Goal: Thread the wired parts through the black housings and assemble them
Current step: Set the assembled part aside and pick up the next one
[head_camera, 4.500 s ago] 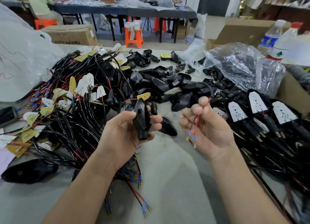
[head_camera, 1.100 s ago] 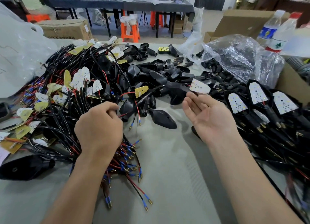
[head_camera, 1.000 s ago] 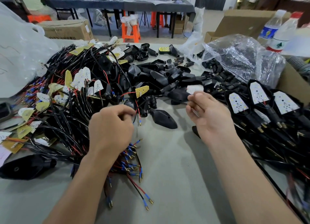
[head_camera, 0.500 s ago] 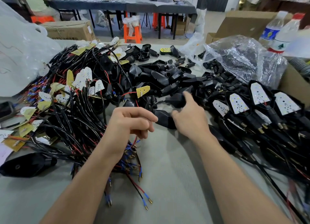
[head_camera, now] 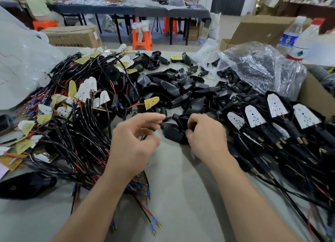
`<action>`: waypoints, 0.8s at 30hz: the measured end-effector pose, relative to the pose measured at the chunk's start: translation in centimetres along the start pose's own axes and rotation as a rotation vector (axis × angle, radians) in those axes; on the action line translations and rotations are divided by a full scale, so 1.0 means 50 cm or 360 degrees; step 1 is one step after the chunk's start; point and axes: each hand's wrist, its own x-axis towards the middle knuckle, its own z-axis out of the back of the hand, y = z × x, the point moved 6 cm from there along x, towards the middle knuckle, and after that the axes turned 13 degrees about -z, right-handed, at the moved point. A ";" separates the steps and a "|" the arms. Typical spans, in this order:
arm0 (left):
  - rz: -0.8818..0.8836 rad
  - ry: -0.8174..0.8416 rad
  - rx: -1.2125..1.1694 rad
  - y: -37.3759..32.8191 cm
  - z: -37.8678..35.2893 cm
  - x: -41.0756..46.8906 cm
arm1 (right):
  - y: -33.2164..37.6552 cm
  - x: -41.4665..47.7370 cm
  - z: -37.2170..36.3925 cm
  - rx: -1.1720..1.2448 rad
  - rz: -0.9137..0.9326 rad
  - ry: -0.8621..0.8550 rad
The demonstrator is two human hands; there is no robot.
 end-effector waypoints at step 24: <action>0.0203 0.0153 0.0643 0.049 -0.053 0.023 | 0.040 -0.026 0.019 0.0386 0.0527 0.0116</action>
